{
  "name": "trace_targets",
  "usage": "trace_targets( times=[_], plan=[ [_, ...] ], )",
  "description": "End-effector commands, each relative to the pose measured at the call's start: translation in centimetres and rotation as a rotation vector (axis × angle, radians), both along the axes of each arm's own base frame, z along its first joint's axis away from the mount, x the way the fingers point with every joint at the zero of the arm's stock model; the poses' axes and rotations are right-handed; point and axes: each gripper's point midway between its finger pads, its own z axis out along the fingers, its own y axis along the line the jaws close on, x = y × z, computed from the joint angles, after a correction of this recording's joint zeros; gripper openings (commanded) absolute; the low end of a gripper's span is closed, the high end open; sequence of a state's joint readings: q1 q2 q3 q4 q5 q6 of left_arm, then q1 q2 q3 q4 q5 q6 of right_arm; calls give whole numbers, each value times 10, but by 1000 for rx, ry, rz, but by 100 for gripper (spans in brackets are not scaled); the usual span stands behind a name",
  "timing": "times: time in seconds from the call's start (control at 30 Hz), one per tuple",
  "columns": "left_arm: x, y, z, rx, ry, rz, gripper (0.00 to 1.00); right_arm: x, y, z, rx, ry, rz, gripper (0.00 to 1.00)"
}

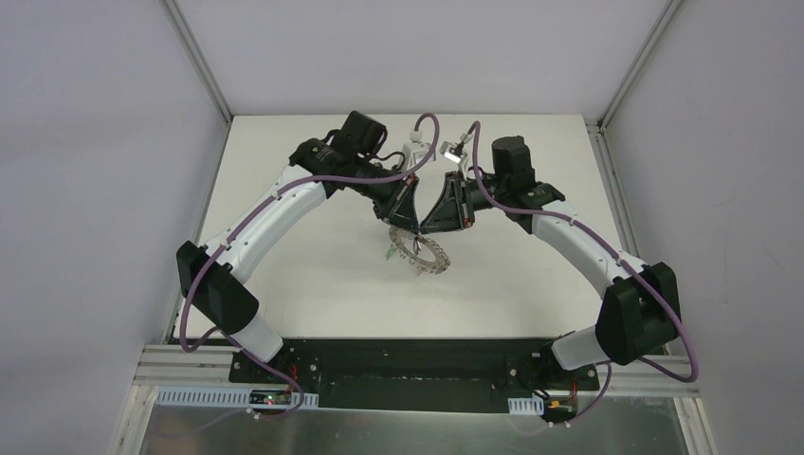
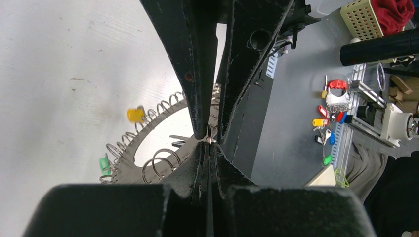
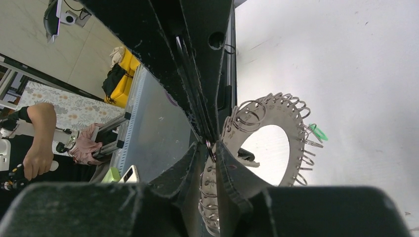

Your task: Put the keys on the keyring

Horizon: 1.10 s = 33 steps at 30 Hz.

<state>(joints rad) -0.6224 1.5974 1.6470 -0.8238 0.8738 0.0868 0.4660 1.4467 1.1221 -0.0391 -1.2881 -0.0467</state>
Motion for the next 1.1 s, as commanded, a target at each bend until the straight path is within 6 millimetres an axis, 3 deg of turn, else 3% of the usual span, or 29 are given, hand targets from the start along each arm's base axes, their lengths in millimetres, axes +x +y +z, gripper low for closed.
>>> trace_targets(
  times=[0.0,0.13,0.3,0.57,0.83,1.07],
  plan=[
    [0,-8,23,-70,-39,-22,0,-8,2,18,43,-75,49,16],
    [0,-8,22,-68,-39,-20,0,-8,2,19,45,-79,52,1],
    [2,-5,26,-95,-57,-20,0,-6,1,26,58,-77,52,0],
    [7,5,28,-185,-229,-10,31,1,-3,38,94,-35,40,0],
    [16,10,11,-175,-288,-12,44,3,-5,39,101,-17,34,0],
    [24,9,2,-186,-317,-27,49,4,-7,39,101,-13,32,0]
  ],
)
